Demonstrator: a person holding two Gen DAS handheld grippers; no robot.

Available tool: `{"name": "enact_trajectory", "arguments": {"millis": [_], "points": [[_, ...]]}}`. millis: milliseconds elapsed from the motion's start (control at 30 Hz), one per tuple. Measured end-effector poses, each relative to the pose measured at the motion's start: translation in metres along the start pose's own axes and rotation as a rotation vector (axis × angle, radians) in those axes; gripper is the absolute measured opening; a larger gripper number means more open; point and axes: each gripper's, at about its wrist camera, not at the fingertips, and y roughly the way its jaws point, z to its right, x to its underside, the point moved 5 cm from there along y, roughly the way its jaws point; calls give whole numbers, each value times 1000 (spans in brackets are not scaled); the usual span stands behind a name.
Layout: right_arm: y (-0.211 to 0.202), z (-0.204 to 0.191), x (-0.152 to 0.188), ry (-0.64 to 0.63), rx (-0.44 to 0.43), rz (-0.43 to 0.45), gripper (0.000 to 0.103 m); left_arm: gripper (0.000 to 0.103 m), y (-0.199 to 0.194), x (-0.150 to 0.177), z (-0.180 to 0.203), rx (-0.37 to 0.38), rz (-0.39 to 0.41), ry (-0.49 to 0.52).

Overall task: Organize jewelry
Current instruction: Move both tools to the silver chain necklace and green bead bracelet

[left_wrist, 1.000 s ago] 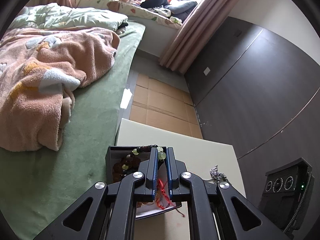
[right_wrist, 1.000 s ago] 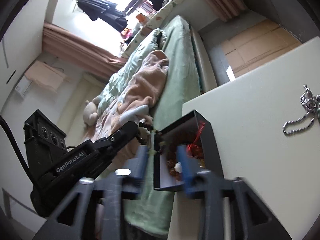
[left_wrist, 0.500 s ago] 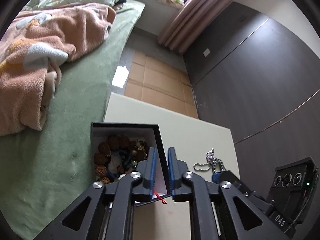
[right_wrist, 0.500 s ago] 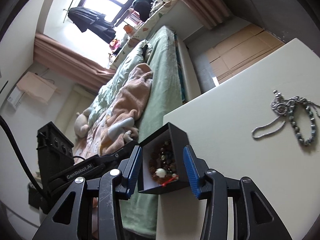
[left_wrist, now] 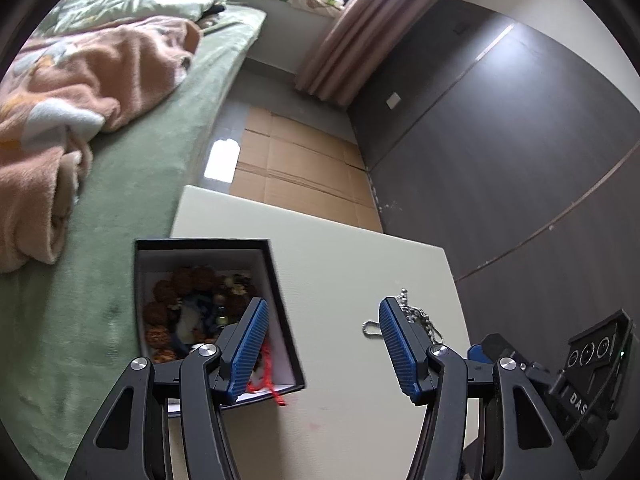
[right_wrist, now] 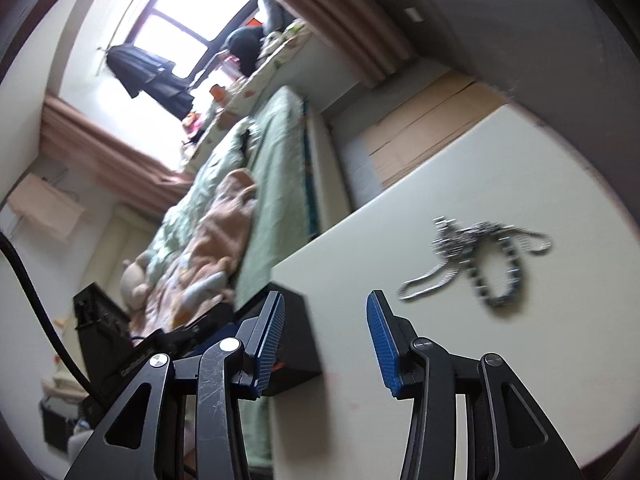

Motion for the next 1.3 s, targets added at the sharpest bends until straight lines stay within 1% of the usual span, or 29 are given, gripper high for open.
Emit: {"name": "enact_trajectory", "arguments": {"millis": [100, 200, 333, 567, 700, 867, 1000, 1067, 1133, 1300], "points": [[-10, 17, -5, 26, 58, 11, 44, 59, 5, 3, 14, -2, 4, 40], [-14, 34, -8, 79, 78, 6, 44, 59, 12, 7, 27, 7, -5, 67], [-17, 55, -10, 131, 141, 6, 44, 59, 23, 13, 42, 11, -19, 101], [-23, 85, -15, 208, 224, 8, 44, 59, 45, 18, 68, 18, -35, 163], [-25, 105, -18, 285, 218, 6, 44, 59, 62, 19, 79, 24, -51, 183], [-27, 120, -21, 352, 202, -1, 44, 59, 84, 17, 89, 31, -62, 188], [-25, 130, -24, 409, 191, -3, 44, 59, 102, 17, 95, 14, -76, 200], [-25, 135, -25, 434, 192, -1, 44, 59, 112, 18, 100, -10, -79, 231], [-24, 139, -26, 451, 190, -2, 44, 59, 121, 21, 104, -8, -92, 247], [-22, 147, -29, 498, 185, -3, 44, 55, 142, 25, 111, -29, -109, 279]]}}
